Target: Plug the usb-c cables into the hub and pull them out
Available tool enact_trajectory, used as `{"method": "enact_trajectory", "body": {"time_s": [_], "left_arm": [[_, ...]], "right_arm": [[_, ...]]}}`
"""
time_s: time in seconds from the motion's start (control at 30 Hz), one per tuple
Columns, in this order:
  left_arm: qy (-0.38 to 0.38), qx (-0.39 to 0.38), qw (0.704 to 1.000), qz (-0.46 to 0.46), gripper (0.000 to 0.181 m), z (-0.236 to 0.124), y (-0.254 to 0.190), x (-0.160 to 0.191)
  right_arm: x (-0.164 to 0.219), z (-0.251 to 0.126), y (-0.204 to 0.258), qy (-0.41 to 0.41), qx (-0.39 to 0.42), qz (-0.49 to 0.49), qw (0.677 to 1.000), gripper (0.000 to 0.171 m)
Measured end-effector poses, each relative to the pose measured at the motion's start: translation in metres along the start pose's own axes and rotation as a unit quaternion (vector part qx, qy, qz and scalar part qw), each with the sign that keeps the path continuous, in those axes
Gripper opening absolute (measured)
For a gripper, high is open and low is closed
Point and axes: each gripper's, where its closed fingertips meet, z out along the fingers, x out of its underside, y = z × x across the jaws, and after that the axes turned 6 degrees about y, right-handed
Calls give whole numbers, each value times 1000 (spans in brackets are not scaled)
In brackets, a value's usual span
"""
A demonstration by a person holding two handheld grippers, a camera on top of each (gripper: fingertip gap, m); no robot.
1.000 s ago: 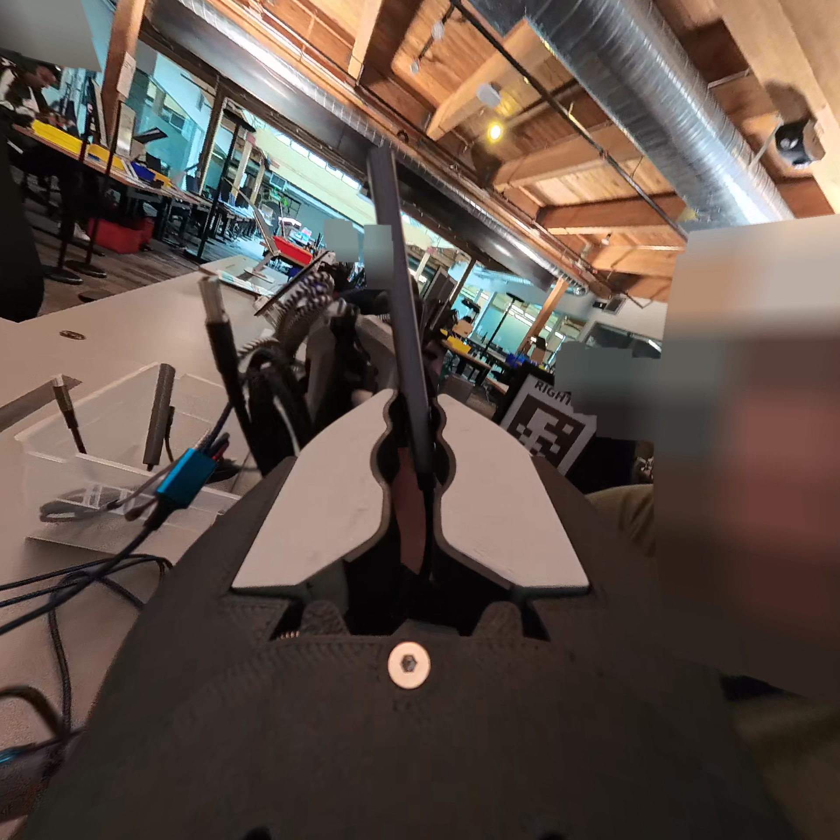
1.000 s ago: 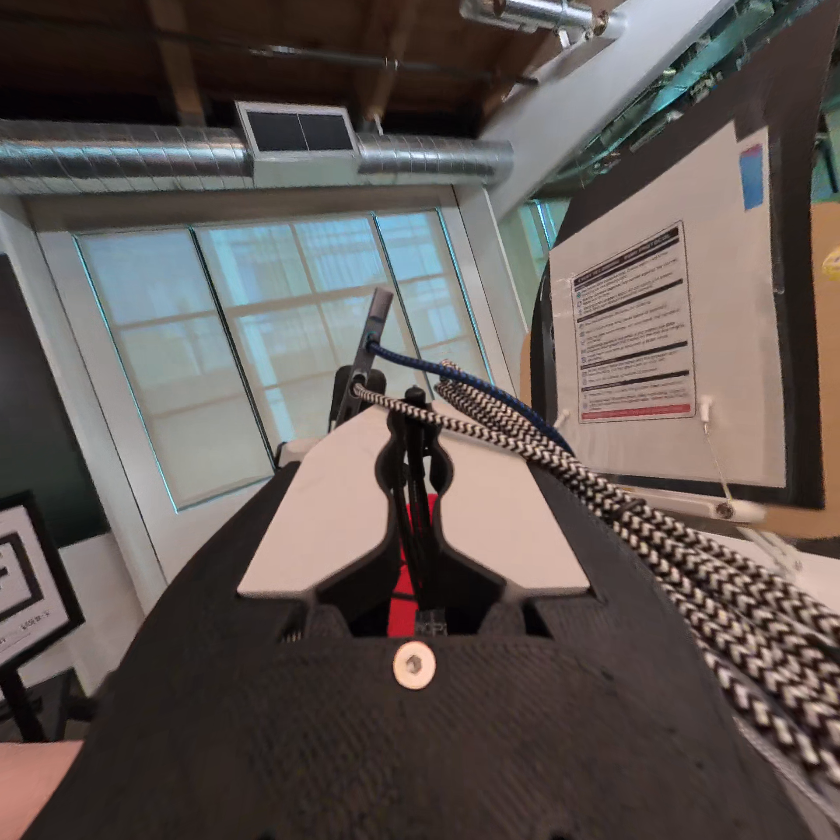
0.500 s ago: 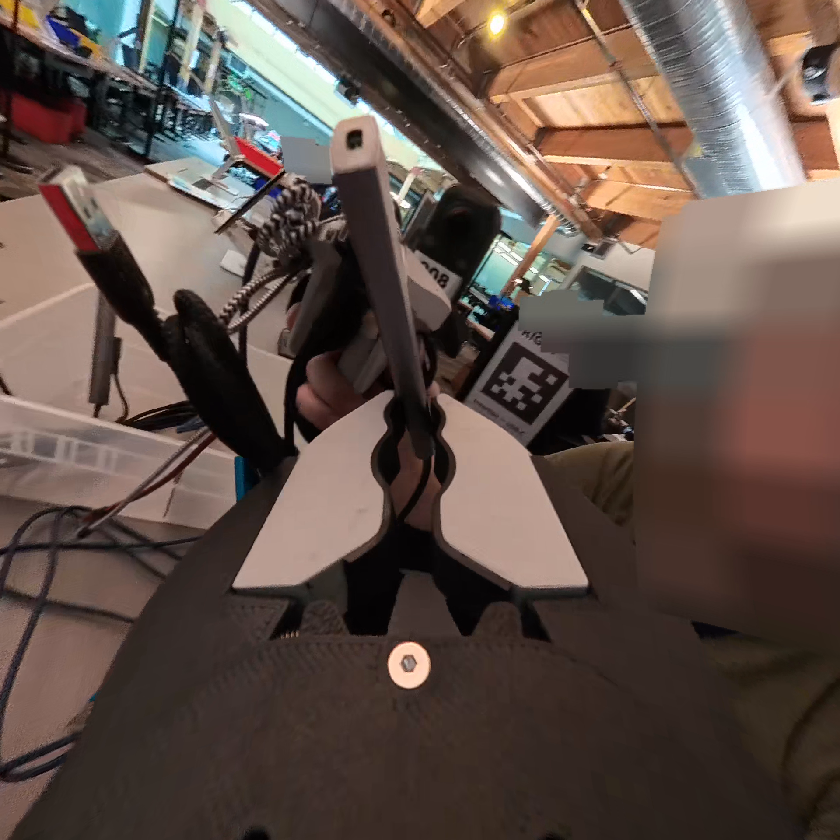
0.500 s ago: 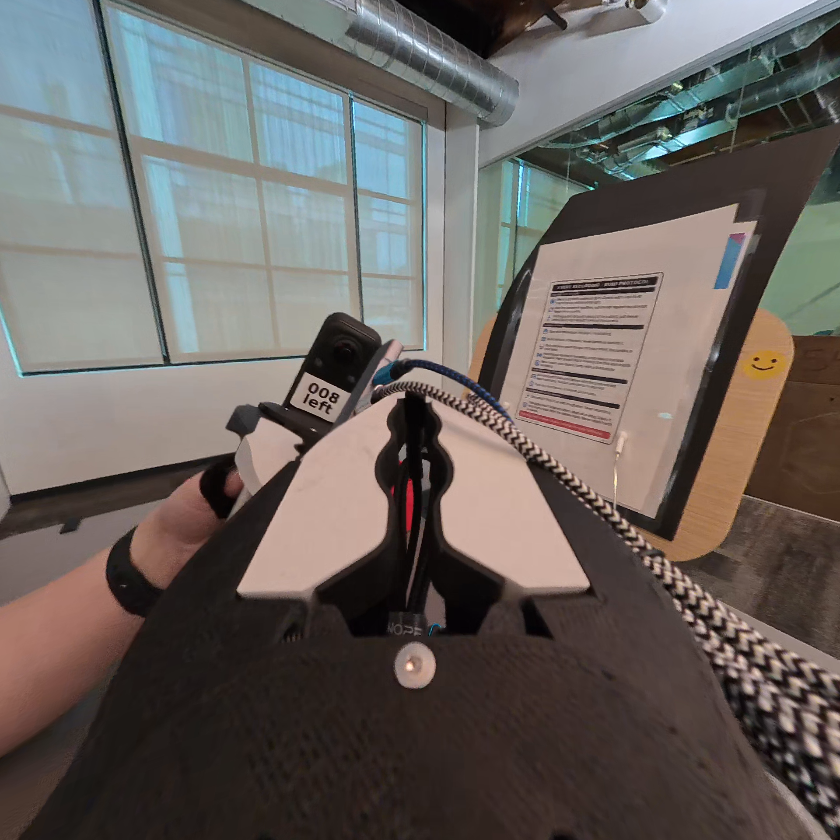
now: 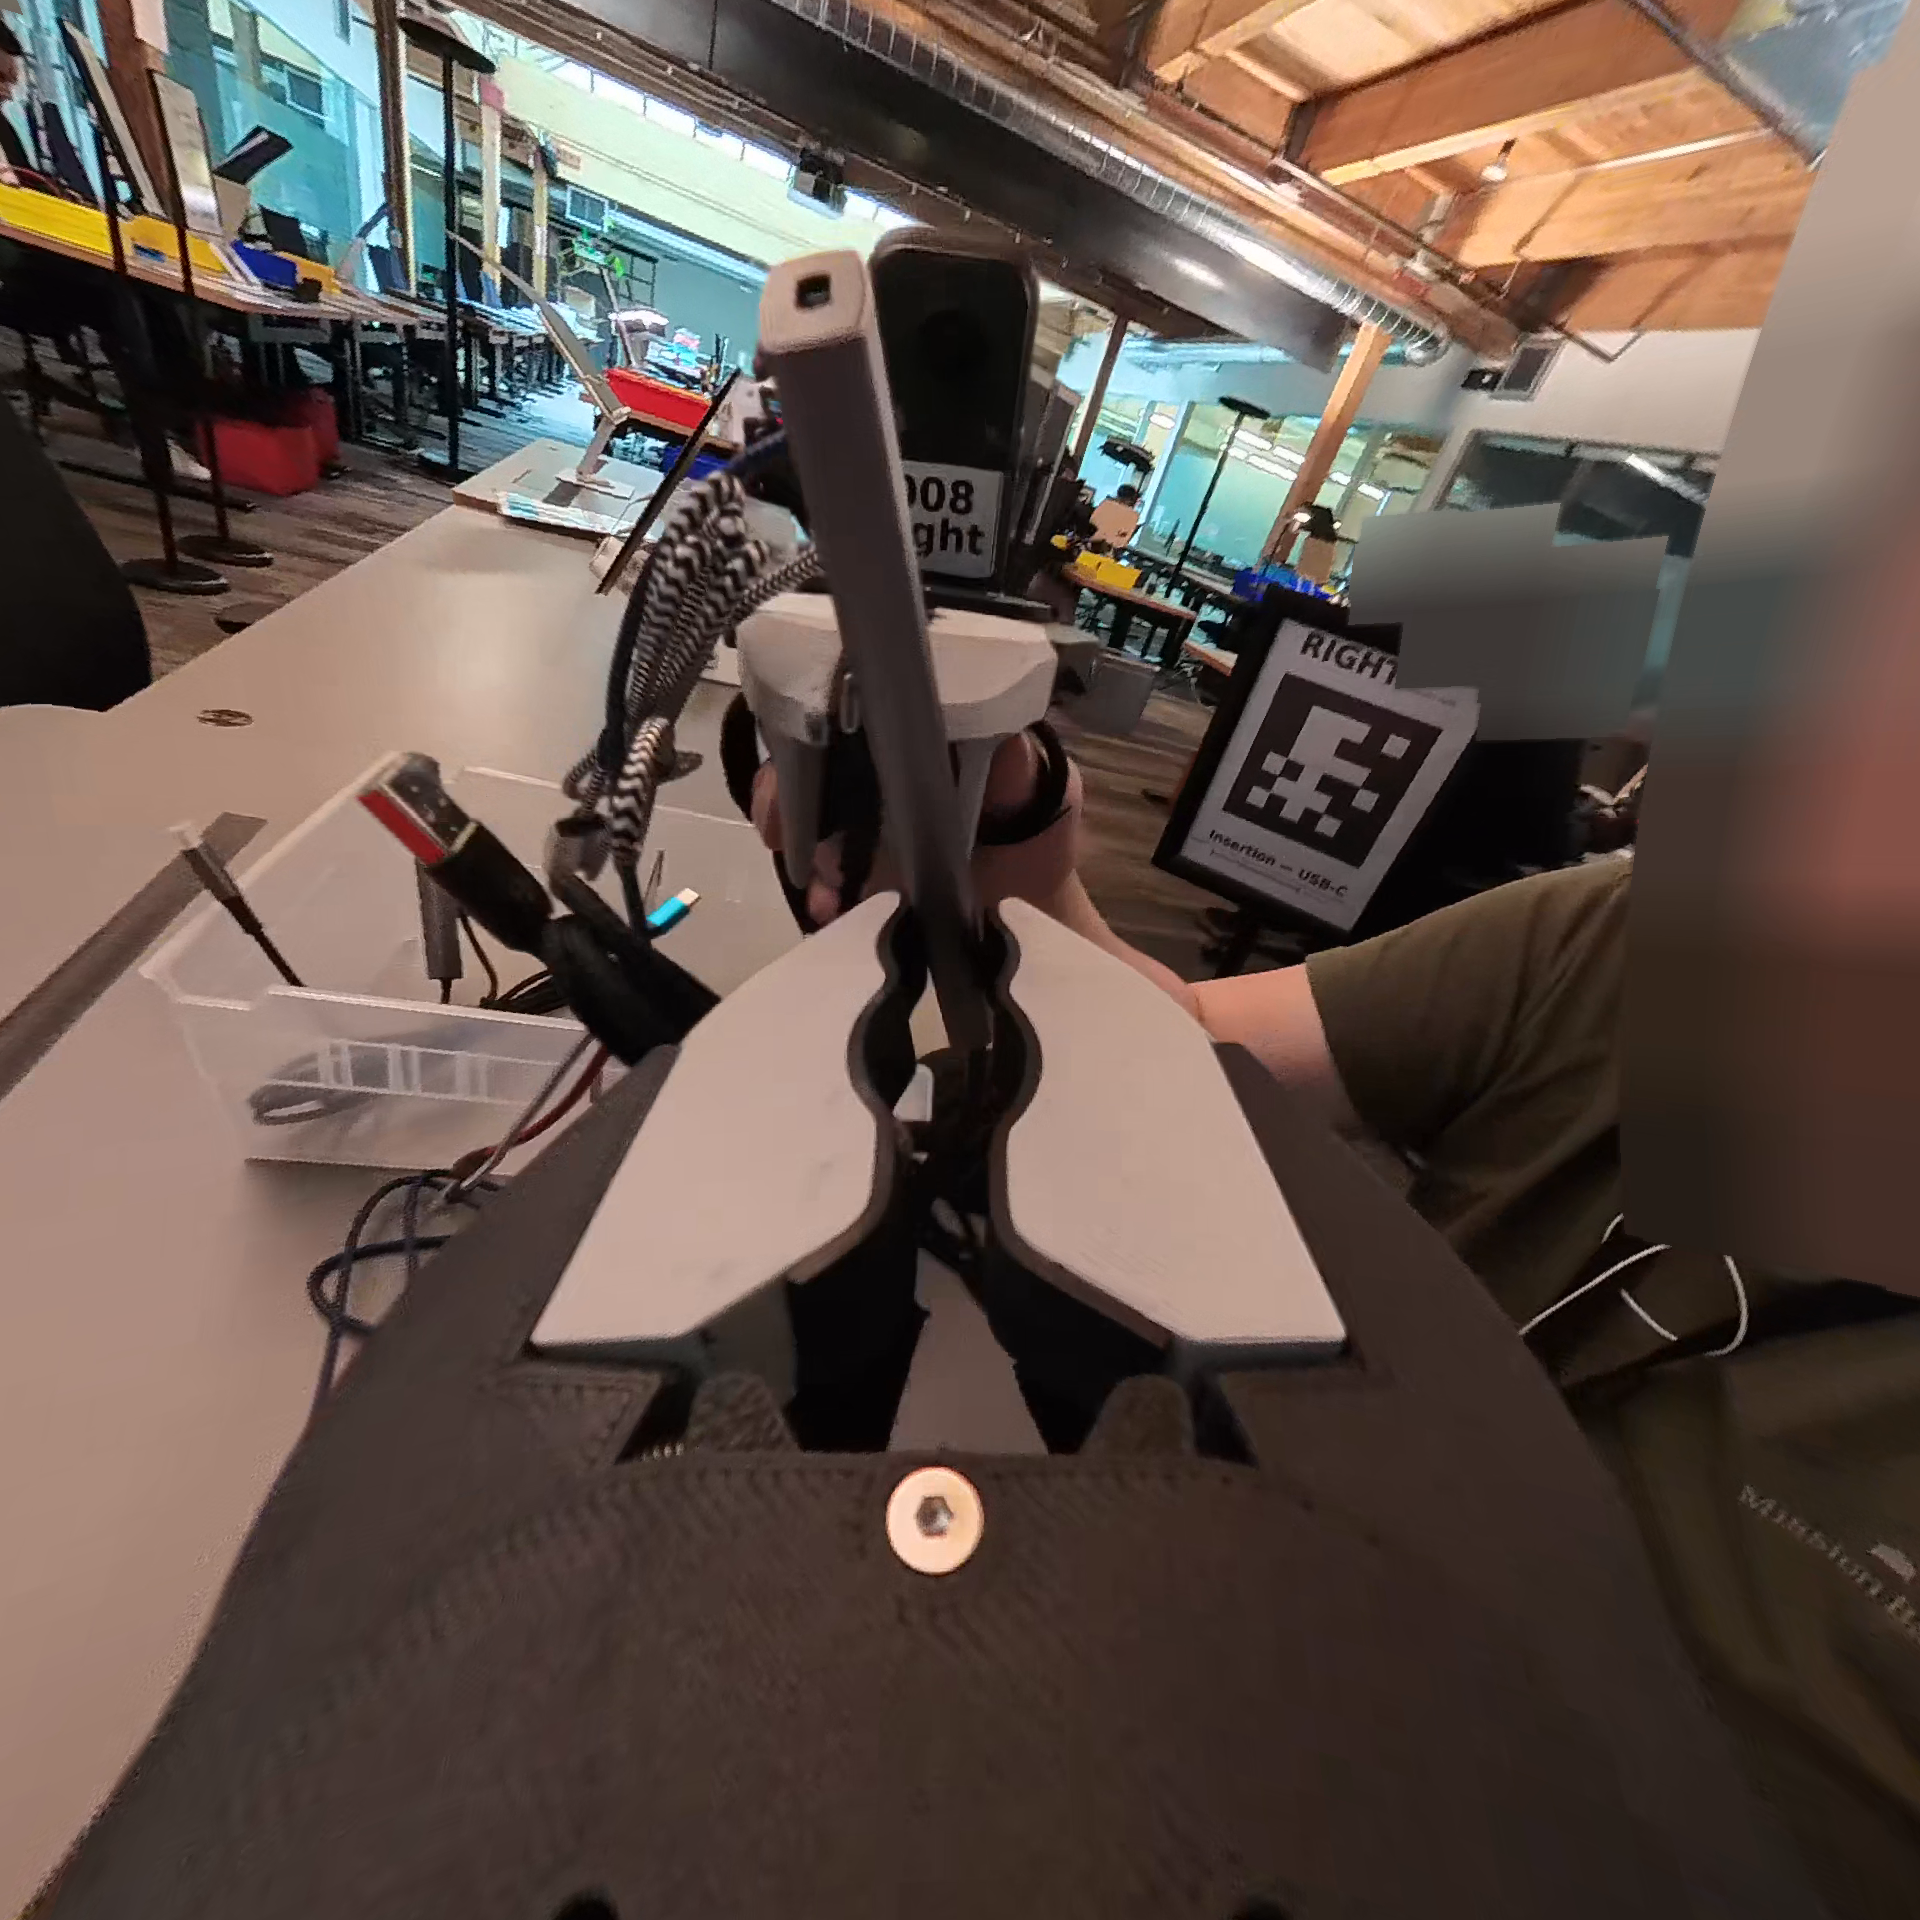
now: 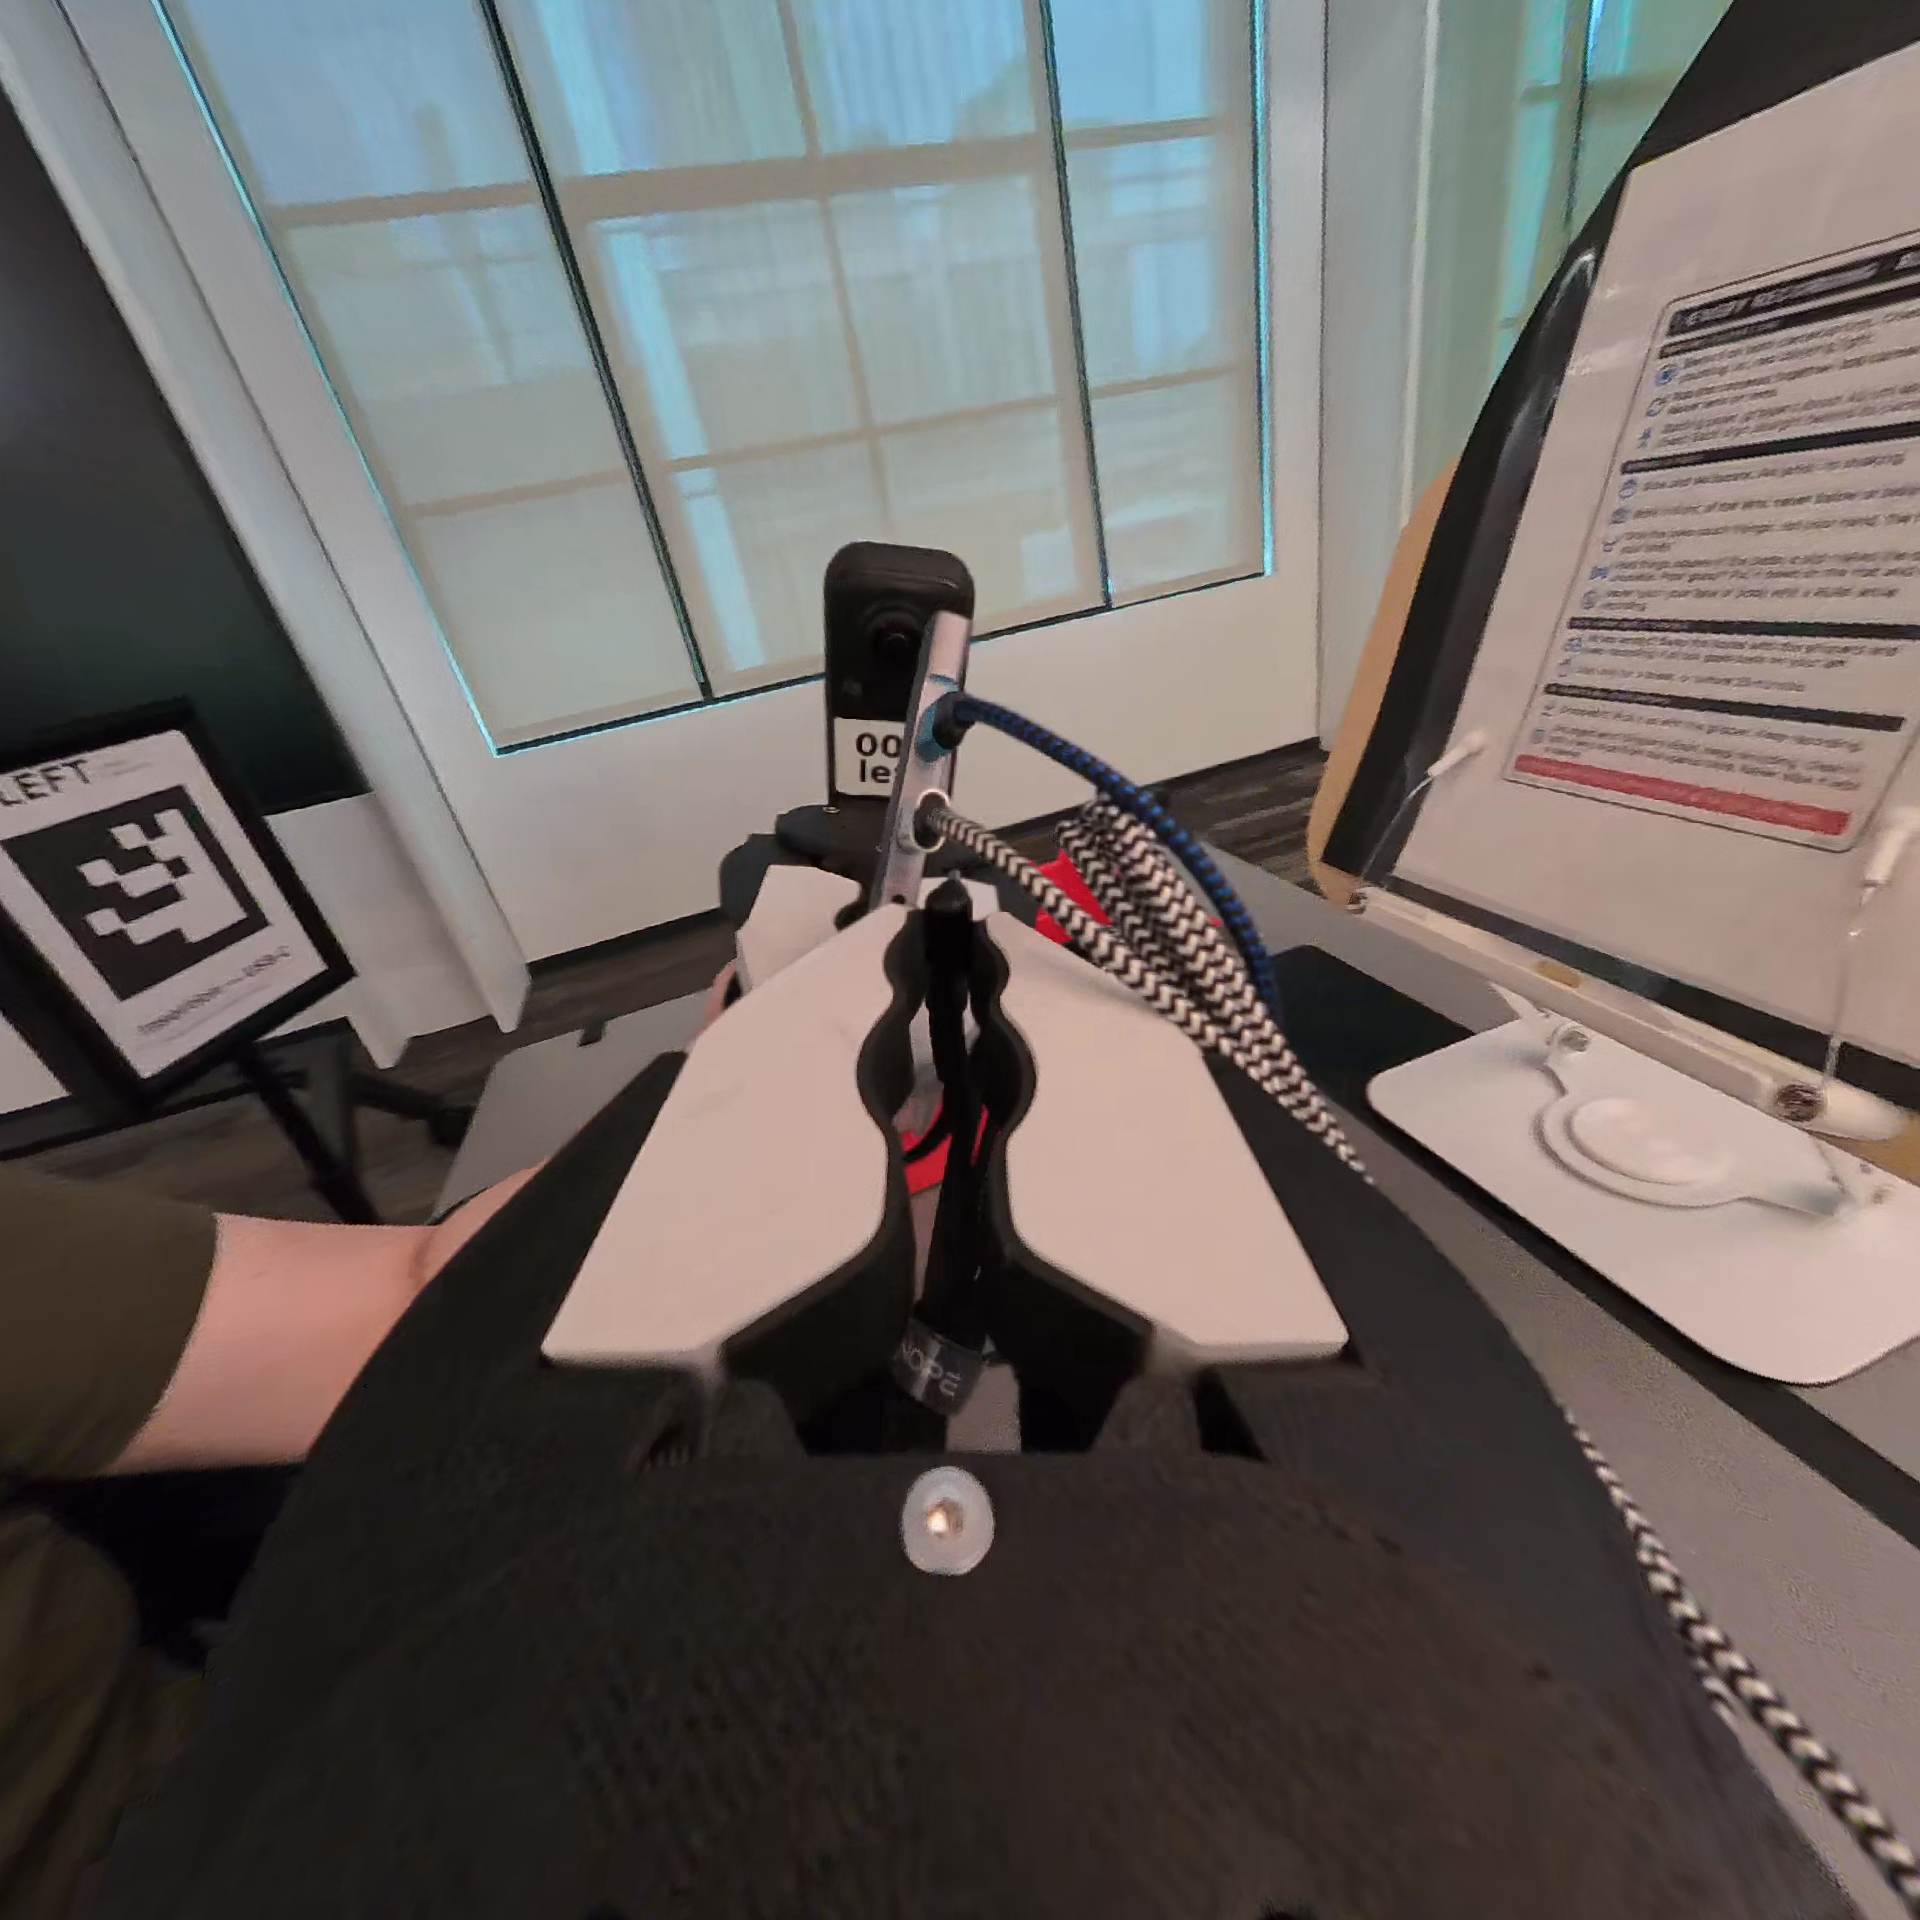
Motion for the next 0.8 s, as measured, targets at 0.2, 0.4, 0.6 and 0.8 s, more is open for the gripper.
{"method": "enact_trajectory", "body": {"time_s": [0.2,0.4,0.6,0.8], "left_arm": [[17,0,1000,21,9,-3,-3,4],[52,-14,998,20,9,-6,-4,11],[76,-33,996,27,9,-7,-2,17],[99,-54,993,25,9,-8,1,21]], "right_arm": [[8,1,13,41,-63,48,996,7],[17,2,15,73,-79,73,992,8],[23,5,16,86,-96,96,987,8],[27,8,16,94,-97,97,986,8]]}}
